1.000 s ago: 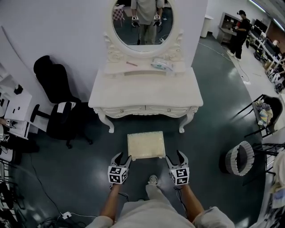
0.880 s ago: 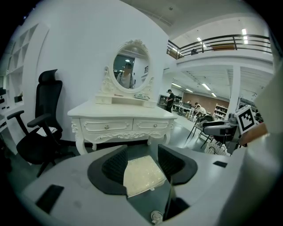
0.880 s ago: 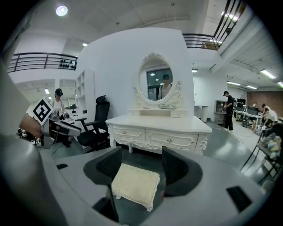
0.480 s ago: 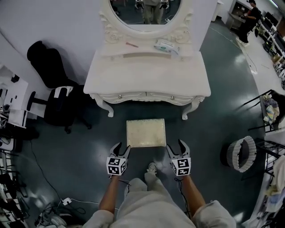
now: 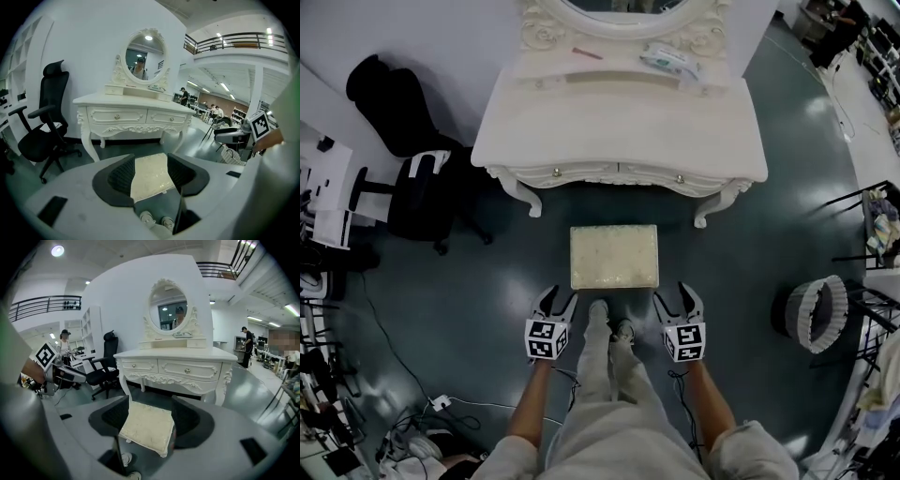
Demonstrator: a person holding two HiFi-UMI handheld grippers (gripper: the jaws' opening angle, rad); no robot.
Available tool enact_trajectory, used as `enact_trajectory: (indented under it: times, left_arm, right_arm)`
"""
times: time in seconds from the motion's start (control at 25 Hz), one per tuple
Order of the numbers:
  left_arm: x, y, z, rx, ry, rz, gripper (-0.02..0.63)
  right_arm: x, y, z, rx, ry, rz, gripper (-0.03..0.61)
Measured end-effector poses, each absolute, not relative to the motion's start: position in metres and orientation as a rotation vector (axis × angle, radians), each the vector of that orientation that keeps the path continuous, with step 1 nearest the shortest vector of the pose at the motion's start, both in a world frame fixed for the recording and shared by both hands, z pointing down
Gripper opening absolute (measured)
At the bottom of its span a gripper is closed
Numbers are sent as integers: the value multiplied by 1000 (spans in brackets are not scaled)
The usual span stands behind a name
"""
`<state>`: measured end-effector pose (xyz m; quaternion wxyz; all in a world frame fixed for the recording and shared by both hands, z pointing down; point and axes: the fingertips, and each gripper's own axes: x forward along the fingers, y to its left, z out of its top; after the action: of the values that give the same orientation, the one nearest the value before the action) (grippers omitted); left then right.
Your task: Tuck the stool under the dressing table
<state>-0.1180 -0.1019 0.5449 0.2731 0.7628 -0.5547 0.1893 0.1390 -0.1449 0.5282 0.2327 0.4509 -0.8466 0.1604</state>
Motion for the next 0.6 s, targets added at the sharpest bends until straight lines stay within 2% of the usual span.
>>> enact_trajectory:
  times: [0.6]
  left_arm:
    - [-131,-103,654,2005,-1432,528,210]
  right_arm:
    - [141,-146,635,1243,-2230,495,284]
